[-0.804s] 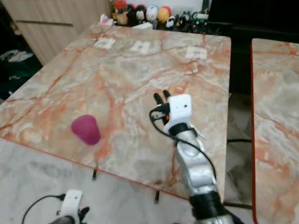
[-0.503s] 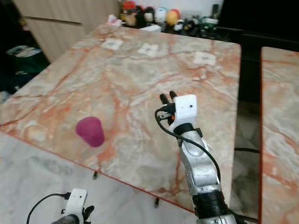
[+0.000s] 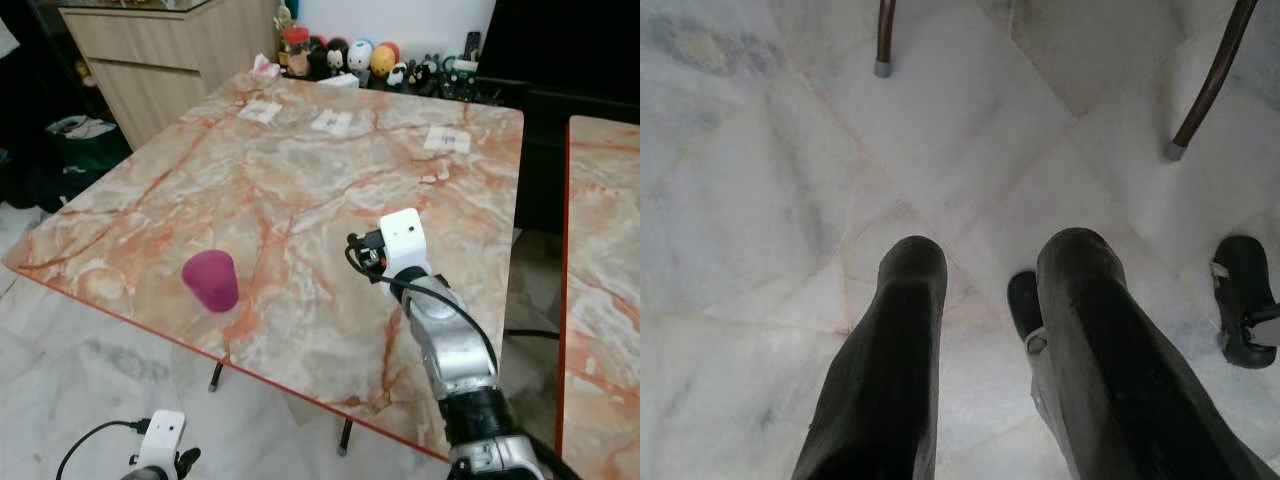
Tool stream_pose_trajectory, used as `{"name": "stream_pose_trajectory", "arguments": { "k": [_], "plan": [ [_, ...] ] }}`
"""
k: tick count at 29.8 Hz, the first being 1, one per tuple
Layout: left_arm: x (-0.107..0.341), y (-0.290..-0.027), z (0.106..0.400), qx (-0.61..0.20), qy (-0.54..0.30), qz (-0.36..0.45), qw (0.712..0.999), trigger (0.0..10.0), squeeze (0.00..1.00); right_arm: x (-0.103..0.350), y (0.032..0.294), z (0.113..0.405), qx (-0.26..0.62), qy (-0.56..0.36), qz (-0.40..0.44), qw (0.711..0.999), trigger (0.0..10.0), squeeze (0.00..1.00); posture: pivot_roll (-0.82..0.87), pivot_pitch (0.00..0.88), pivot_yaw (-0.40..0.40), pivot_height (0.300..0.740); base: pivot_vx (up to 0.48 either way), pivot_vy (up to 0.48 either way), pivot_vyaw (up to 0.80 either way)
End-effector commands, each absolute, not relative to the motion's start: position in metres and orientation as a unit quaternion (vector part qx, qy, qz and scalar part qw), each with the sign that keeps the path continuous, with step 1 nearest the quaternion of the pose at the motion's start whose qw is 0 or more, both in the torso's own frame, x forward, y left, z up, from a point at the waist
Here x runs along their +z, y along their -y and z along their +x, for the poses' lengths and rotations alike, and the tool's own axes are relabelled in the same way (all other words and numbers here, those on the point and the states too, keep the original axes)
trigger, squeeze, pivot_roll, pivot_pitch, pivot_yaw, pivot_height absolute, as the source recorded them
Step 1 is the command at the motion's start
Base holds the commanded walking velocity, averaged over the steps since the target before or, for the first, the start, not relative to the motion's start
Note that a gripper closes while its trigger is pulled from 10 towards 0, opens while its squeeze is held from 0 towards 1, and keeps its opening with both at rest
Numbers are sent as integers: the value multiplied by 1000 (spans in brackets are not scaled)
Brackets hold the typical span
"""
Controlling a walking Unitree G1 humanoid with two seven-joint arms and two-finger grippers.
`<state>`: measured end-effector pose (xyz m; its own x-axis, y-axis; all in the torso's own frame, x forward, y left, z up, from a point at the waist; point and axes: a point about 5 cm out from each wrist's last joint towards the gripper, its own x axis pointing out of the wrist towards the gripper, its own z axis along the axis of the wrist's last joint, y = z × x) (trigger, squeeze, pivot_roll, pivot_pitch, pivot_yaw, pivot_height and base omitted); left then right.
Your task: Setting the table
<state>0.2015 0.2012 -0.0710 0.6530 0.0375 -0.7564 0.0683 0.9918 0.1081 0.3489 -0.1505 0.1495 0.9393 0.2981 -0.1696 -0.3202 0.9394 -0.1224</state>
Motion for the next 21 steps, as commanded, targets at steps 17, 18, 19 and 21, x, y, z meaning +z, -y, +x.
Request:
{"name": "stream_pose_trajectory", "arguments": {
  "k": [17, 18, 19, 21],
  "plan": [
    [-70, -205, 203, -6, -420, 60, 905, 10000, 0, 139, 174, 367, 169, -167, 23, 971, 10000, 0, -130, 131, 69, 740, 0, 0, 0],
    [-70, -206, 203, -6, -420, 60, 905, 10000, 0, 139, 174, 368, 174, -169, 15, 970, 10000, 0, -128, 137, 71, 740, 0, 0, 0],
    [-70, -206, 203, -6, -420, 60, 905, 10000, 0, 139, 174, 368, 174, -169, 15, 970, 10000, 0, -128, 137, 71, 740, 0, 0, 0],
    [-69, -206, 204, -6, -420, 61, 905, 10000, 0, 136, 175, 369, 179, -180, 10, 967, 10000, 0, -126, 143, 72, 740, 0, 0, 0]
  ]
}}
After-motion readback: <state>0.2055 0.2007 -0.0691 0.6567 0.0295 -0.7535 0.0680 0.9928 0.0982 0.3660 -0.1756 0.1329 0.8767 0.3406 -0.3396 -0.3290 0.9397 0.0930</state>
